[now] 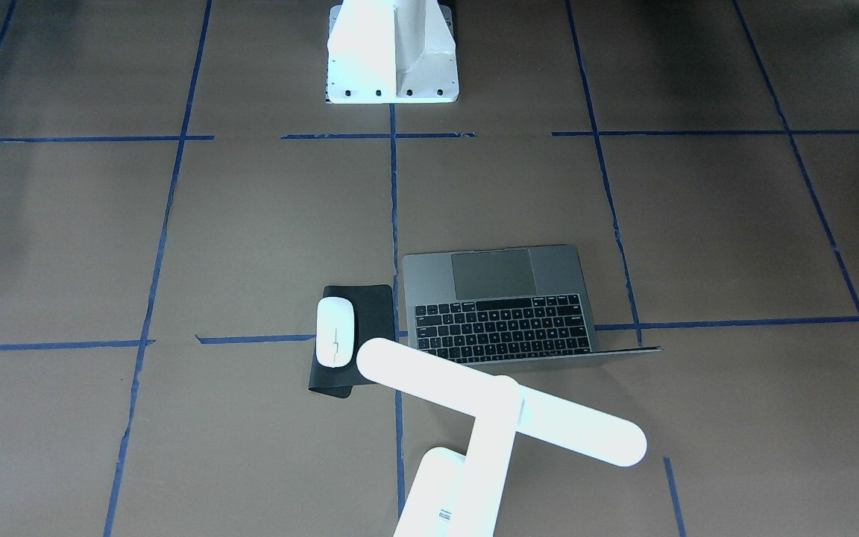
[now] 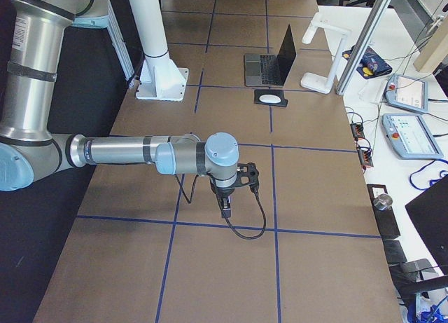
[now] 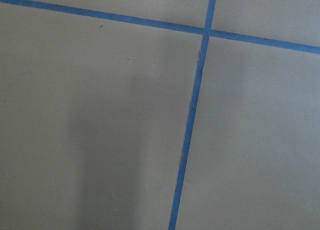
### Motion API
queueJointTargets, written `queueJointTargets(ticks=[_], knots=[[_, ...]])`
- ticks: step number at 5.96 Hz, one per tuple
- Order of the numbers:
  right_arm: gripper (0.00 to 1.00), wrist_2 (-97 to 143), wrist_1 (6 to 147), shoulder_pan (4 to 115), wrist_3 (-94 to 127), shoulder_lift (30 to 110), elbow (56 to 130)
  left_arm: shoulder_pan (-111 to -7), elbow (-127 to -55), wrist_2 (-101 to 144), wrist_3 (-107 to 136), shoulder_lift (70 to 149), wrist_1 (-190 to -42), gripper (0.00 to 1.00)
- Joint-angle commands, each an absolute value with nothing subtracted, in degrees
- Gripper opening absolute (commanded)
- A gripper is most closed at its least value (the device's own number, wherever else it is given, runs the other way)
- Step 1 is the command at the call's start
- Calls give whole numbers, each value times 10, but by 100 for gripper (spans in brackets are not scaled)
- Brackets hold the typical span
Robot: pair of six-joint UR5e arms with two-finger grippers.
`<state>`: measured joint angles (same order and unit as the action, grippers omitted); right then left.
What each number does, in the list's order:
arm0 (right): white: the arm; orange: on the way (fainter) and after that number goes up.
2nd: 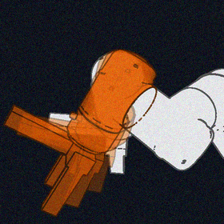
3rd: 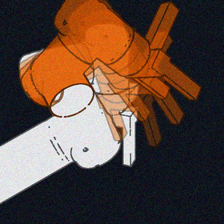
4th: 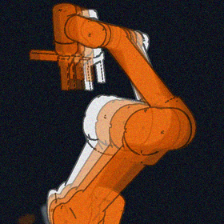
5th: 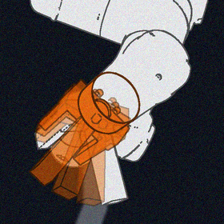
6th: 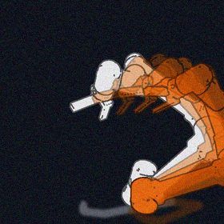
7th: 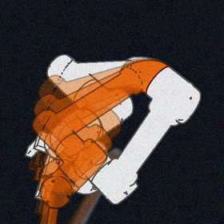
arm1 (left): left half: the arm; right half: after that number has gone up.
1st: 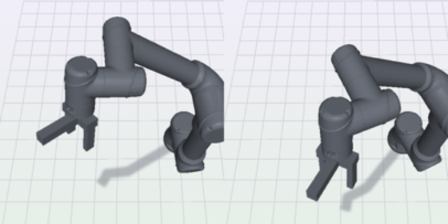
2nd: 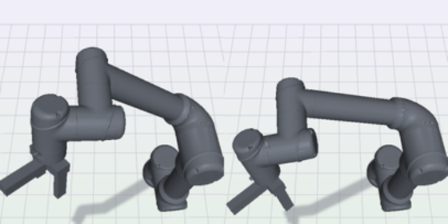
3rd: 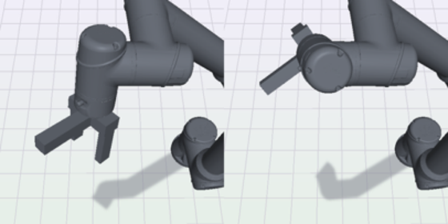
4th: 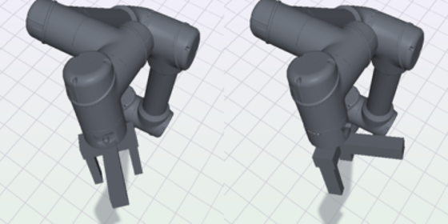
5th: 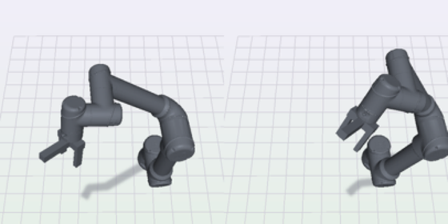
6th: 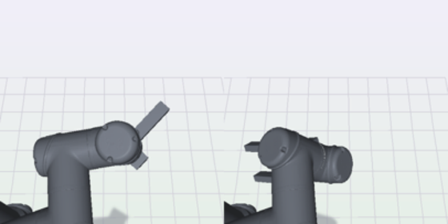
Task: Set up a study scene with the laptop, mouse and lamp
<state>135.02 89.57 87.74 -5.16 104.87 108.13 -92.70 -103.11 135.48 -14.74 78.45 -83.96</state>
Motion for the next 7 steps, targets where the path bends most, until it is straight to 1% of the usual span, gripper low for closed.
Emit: queueJointTargets(ticks=[1,7], knots=[[100,1352,894,877,-52,1049,1075,-926,-1030,1354,-149,776,-840,100],[100,1359,894,877,-53,1049,1073,-926,-1031,1355,-149,776,-841,100]])
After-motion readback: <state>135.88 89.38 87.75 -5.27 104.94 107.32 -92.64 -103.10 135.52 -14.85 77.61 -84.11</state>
